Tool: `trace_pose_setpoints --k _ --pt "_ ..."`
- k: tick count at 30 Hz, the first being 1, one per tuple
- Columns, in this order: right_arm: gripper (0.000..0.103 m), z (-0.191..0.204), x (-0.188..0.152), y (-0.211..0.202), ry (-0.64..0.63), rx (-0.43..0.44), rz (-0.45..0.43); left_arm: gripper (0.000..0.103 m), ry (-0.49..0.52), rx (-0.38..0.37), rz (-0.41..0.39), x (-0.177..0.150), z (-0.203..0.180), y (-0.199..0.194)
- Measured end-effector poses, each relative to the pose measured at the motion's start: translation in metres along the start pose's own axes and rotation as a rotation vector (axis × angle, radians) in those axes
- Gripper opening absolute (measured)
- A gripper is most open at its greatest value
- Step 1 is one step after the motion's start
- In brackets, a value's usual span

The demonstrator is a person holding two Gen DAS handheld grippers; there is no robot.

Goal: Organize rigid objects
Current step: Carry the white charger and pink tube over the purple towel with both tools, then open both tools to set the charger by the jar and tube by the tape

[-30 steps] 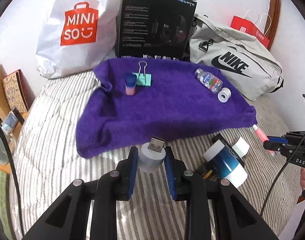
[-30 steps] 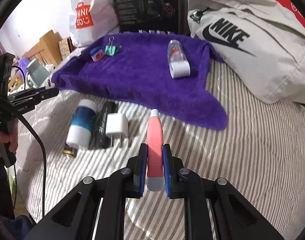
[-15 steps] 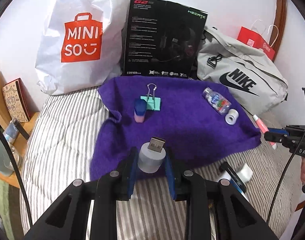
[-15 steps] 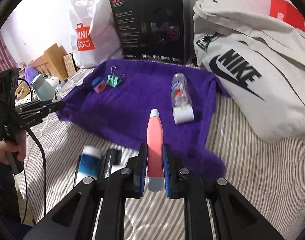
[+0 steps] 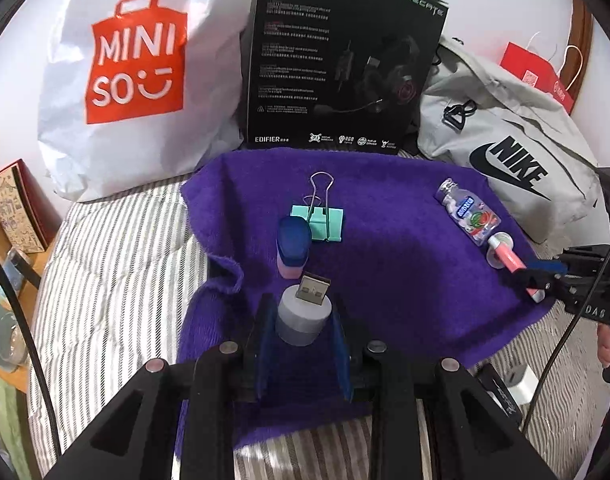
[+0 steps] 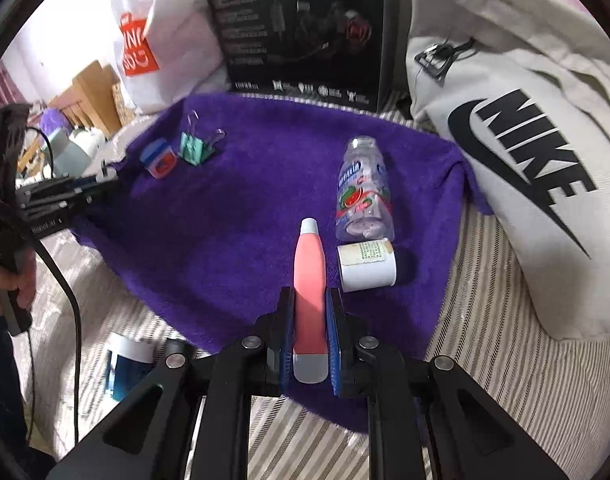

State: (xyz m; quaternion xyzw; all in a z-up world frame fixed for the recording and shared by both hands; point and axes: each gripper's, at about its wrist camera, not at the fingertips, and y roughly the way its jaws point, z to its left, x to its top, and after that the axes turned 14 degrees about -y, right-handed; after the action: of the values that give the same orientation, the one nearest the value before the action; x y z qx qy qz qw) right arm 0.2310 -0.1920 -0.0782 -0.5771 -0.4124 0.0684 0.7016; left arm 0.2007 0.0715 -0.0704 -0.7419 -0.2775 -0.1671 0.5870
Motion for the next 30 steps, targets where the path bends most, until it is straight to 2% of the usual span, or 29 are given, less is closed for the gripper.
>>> trace_pose_setpoints --k 7,15,22,27,30 --pt "0.015 0.002 -0.001 0.019 -0.034 -0.030 0.056 0.025 0.006 0.004 0.021 0.005 0.002 0.018" --pt "0.015 0.002 0.002 0.019 -0.057 -0.030 0.050 0.025 0.005 0.011 0.031 0.006 0.006 0.030" --pt "0.018 0.000 0.002 0.019 -0.062 -0.008 0.044 0.026 0.070 0.074 0.032 0.005 -0.006 0.036" --pt "0.033 0.000 0.002 0.018 -0.056 0.030 0.037 0.026 0.094 0.101 0.041 0.006 -0.012 0.038" --pt "0.046 0.000 0.001 0.016 -0.055 -0.016 0.051 0.026 0.092 0.106 0.048 0.006 -0.013 0.037"
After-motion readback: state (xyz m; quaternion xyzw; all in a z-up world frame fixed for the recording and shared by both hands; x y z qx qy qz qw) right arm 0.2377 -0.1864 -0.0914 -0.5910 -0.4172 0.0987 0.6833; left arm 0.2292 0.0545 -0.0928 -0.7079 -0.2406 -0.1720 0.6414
